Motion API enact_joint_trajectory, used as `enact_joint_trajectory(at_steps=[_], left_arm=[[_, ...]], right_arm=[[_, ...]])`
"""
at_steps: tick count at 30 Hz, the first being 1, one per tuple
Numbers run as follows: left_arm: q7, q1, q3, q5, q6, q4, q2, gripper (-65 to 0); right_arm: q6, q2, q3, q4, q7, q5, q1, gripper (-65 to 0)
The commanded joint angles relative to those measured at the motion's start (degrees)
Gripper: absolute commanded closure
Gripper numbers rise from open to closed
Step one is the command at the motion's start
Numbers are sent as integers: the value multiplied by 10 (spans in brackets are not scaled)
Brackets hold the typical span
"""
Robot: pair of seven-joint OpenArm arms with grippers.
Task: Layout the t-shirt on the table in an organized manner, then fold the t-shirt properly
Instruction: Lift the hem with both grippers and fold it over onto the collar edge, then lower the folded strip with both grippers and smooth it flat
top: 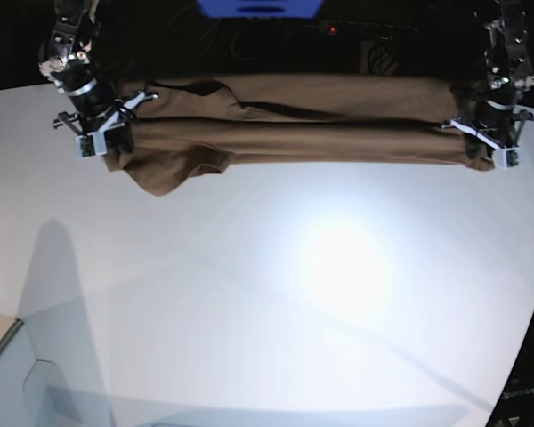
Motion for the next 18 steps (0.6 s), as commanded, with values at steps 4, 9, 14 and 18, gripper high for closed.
enact_joint_trajectory(at_steps=[4, 9, 14, 18], left_arm=[[28, 5, -3, 5, 7, 17, -8, -348], [29, 31, -8, 5, 7, 66, -8, -385], [29, 64, -34, 5, 7, 118, -8, -388], [29, 74, -43, 5, 7, 118, -8, -389]], right_arm=[[2, 3, 3, 9, 16, 6, 3, 0], [2, 3, 3, 9, 11, 5, 12, 0], [2, 3, 3, 9, 11, 5, 15, 0], [2, 3, 2, 9, 11, 5, 16, 0]])
